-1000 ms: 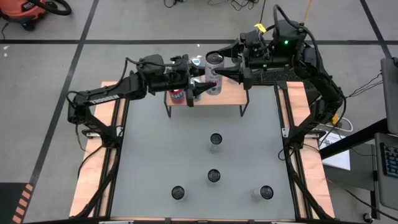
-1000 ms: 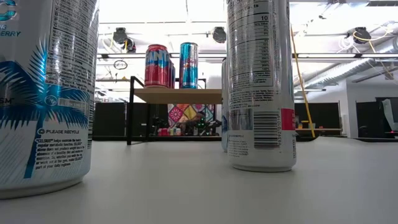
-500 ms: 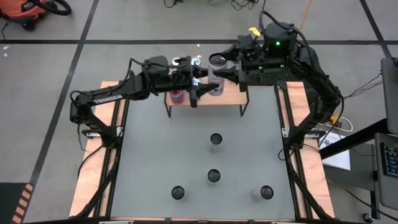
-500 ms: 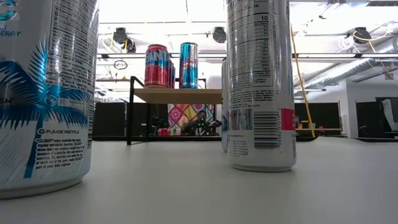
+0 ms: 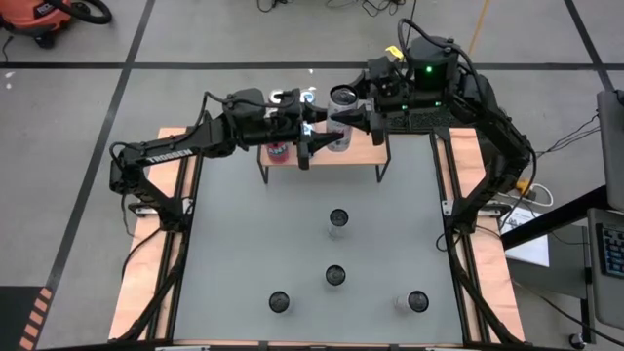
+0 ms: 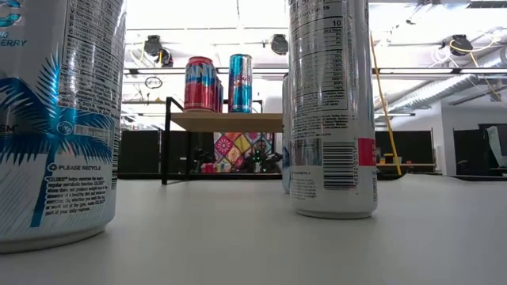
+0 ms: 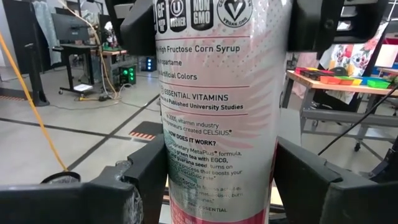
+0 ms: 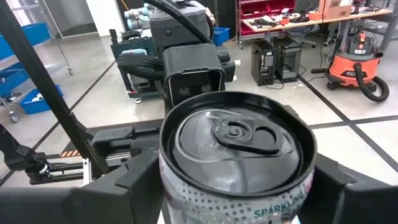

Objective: Place canned beverage on shelf
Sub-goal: Put the top left white-pink soda can on the shelf

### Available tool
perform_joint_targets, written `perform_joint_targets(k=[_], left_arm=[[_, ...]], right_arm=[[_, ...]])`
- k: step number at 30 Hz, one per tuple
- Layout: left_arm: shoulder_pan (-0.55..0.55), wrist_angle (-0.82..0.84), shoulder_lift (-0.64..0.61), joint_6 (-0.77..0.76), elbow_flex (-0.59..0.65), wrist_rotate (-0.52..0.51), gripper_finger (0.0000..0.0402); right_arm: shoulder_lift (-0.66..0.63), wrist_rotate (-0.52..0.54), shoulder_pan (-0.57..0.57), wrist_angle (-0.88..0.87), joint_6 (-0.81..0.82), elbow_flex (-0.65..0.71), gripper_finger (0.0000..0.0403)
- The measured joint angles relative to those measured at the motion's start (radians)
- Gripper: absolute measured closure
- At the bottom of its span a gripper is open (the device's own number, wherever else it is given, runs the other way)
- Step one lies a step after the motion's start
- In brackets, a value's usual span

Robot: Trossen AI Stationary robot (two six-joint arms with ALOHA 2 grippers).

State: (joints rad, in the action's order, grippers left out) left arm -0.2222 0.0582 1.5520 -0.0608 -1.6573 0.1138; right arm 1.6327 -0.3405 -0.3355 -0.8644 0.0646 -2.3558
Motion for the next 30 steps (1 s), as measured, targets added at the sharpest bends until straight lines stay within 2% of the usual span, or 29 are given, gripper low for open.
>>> perform_joint_targets(k=[11, 21, 30], left_arm=[[0.000, 0.003, 0.000, 0.023, 0.000, -0.001, 0.0166], [-0.001, 0.005, -0.001, 0.025, 0.000, -0.010, 0.0166], [0.001, 0.007, -0.001, 0.025, 0.000, -0.048, 0.0156]], right_arm=[[-0.021, -0.001, 0.000, -0.016, -0.023, 0.000, 0.0136], [-0.022, 0.000, 0.000, -0.016, -0.045, 0.000, 0.0194], [-0.022, -0.019, -0.027, -0.024, -0.060, 0.000, 0.0194]])
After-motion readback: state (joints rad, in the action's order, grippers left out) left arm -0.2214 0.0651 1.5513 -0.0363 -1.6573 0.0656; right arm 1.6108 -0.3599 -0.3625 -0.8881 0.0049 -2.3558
